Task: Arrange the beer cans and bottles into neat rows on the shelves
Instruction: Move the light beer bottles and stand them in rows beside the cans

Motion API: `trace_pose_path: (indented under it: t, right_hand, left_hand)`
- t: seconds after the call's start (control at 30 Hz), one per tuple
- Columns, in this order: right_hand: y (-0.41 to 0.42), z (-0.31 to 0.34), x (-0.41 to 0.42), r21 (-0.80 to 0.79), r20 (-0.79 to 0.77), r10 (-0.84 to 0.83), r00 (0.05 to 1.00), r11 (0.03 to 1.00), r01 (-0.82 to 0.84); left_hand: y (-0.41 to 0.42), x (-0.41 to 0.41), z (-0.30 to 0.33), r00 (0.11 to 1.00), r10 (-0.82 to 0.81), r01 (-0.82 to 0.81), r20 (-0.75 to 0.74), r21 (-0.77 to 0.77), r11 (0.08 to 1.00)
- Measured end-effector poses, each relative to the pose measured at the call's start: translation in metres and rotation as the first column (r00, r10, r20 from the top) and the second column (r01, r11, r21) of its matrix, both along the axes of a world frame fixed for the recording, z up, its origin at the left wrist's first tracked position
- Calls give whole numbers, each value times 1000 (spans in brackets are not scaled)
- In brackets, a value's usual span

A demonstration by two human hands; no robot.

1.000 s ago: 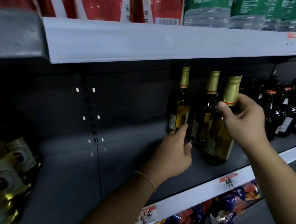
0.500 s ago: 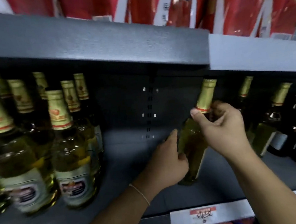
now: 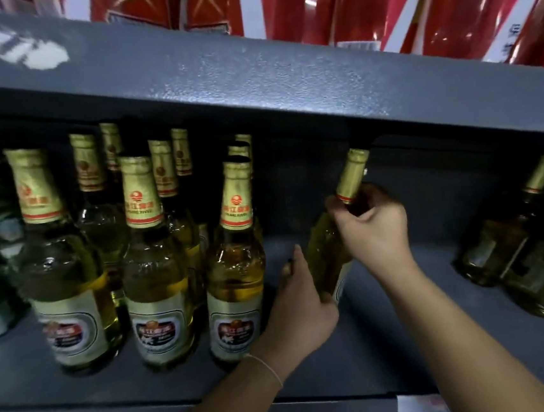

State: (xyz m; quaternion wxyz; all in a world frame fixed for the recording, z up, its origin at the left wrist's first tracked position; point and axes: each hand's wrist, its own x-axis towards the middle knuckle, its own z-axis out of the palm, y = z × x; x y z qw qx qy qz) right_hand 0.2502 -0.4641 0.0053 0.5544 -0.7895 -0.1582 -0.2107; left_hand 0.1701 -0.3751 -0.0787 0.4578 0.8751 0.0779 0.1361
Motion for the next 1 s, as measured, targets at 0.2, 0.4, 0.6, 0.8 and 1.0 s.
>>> trace_pose_path:
  t: [0.2, 0.4, 0.6, 0.8, 1.0]
  right_hand:
    - [19, -7, 26, 5, -15, 2, 1000, 1000, -2]
    - [28, -9, 43, -8, 8, -13, 1000, 1000, 13]
    - [35, -12, 49, -7, -1, 34, 999, 999, -34]
    - [19, -5, 44, -24, -94, 253, 963, 966, -257]
    - [-22, -35, 46, 37, -251, 680, 689, 718, -695]
  left_hand:
    - [0, 6, -8, 1000, 27, -27, 2, 42, 999]
    - [-7, 25, -12, 993, 118, -118, 28, 6, 993]
    - [-9, 42, -16, 979, 200, -200, 27, -17, 980]
    - [-4, 51, -23, 962, 273, -272, 32, -31, 962]
    - [-3, 53, -28, 958, 281, -280, 55, -35, 959]
